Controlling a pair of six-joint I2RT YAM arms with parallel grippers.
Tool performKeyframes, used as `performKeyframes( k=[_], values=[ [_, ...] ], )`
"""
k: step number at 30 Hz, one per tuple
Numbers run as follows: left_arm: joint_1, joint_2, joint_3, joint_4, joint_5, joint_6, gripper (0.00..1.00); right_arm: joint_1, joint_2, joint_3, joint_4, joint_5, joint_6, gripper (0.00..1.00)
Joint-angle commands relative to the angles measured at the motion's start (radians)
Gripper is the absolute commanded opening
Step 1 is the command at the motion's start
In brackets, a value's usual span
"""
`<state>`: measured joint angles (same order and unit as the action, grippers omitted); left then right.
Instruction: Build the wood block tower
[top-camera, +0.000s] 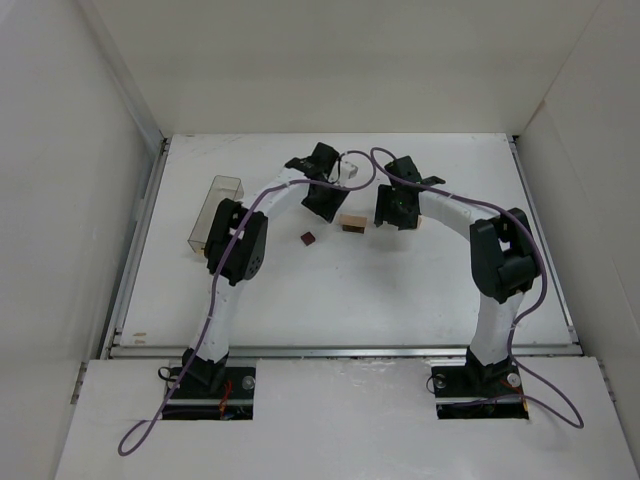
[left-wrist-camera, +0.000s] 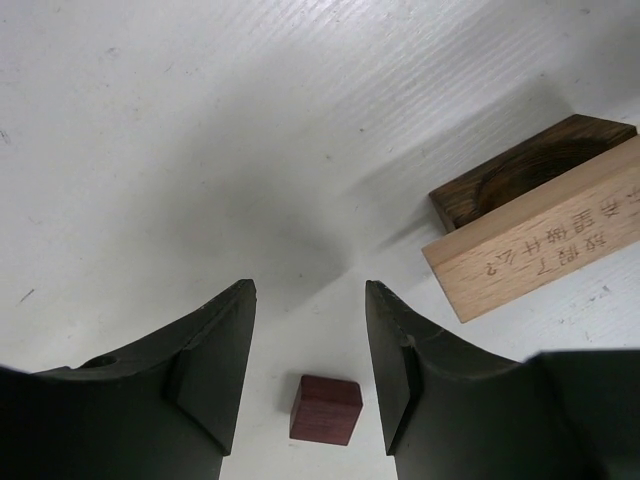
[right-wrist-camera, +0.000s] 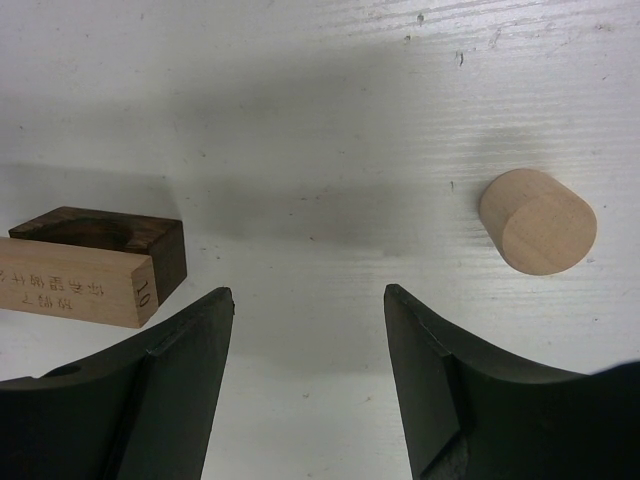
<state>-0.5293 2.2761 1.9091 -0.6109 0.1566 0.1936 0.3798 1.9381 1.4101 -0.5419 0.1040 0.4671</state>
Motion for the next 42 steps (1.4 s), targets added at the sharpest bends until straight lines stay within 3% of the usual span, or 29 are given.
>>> performKeyframes(
  k=[1,42],
  values=[
    [-0.015,-0.026,0.038,0.008,0.021,0.0,0.45,-0.004,-0.042,0.003,0.028,-0.009,-0.01,0.68],
    [-0.024,-0.017,0.018,-0.001,0.08,0.009,0.45,-0.004,-0.042,-0.007,0.028,-0.009,-0.01,0.68]
  ],
)
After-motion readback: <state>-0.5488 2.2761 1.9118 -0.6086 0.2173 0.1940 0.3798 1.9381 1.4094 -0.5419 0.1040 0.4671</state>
